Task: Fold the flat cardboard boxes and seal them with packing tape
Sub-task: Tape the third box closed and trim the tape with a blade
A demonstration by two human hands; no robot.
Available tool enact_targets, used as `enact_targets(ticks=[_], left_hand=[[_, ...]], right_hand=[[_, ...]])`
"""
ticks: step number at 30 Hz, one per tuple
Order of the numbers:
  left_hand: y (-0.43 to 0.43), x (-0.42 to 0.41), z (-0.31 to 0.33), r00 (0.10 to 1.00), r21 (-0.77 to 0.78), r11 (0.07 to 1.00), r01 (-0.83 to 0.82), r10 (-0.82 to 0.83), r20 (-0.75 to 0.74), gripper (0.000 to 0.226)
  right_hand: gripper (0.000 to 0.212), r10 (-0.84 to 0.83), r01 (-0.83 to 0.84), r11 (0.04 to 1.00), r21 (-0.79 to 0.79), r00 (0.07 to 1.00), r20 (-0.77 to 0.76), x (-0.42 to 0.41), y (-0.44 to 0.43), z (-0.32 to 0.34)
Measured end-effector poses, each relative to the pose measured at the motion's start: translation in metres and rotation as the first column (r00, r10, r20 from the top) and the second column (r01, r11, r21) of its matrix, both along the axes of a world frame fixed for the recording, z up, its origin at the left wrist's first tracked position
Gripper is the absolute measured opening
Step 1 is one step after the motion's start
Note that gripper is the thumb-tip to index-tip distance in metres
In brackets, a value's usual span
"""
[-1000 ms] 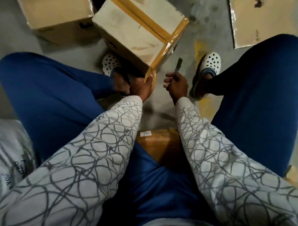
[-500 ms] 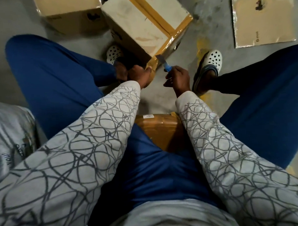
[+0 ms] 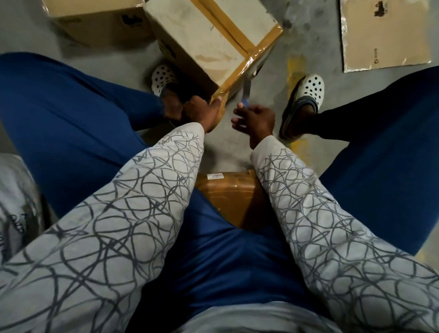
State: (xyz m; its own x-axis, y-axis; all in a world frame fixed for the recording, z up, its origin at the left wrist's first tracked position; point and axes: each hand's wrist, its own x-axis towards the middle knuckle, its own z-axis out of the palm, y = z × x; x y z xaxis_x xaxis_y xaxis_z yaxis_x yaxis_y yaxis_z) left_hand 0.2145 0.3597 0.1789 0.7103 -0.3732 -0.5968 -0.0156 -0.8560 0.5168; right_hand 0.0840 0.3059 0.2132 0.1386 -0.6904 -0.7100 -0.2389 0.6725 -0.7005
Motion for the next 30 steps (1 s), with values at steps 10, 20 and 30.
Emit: enact_targets(ticks=[10, 20, 30], left_hand=[[-0.001, 0.006, -0.006, 0.997, -0.144, 0.989, 0.024, -0.034, -0.070, 0.054], [0.011, 0.008, 0.003, 0.998, -0.049, 0.999, 0.009, -0.012, -0.067, 0.040], [0.025, 0.017, 0.016, 0.999, 0.008, 0.999, 0.034, -0.034, 0.009, 0.048]], right_hand=[[0.019, 0.451, -0.639, 0.673, -0.373, 0.754, -0.478, 0.021, -0.031, -0.010], [0.031, 0.404, -0.730, 0.279, -0.624, 0.679, -0.613, 0.034, -0.012, -0.024], [0.024, 0.435, -0.791, 0.139, -0.595, 0.589, -0.681, 0.038, -0.022, -0.018]])
